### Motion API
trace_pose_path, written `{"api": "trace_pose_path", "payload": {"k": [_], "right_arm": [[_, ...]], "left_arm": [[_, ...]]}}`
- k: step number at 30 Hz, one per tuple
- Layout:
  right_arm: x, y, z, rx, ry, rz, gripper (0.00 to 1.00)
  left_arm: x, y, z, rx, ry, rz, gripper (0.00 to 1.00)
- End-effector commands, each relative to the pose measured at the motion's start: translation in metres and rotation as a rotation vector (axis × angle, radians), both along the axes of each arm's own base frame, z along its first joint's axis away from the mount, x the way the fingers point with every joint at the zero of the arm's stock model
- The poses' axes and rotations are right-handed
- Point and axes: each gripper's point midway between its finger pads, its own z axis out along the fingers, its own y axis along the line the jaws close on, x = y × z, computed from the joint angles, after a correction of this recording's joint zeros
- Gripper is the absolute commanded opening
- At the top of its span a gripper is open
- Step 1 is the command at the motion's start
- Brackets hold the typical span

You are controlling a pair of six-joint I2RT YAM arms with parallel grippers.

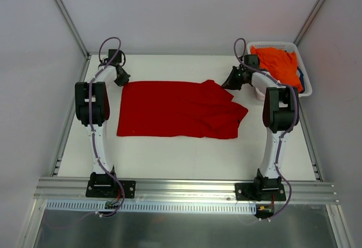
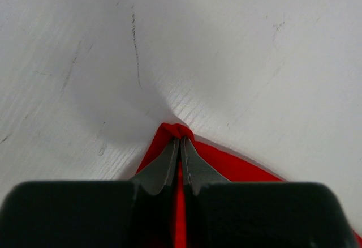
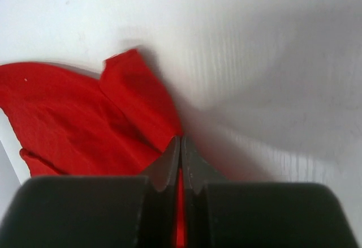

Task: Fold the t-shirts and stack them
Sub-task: Fold the tshirt

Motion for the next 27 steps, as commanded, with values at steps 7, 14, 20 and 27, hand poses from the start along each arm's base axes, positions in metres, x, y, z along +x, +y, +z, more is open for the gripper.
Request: {"api": "trace_pose_path", "payload": {"k": [7,14,20,27], "right_arm": [[-0.006,-0.011,0.093,-0.061,-0.195,0.012,0.00],[-0.022,-0.010,0.102,-0.067,-0.206,0.021,0.00],[-0.044,-0.010,0.112,-0.071,-0.219,0.023,0.00],[-0.070,-0.010,0.135,-0.085,-0.264,0.025,0.00]], "left_arm": [[-0.012,0.004,0.070,0.017,-0.095,-0.015,0.00],[-0.028,0.003,0.083,0.020,-0.105,-0.024,0.00],[-0.046,0.002,0.097,0.020,-0.118,-0.024,0.00],[-0.070,-0.005,0.112,0.015,-0.137,-0.036,0.00]]}}
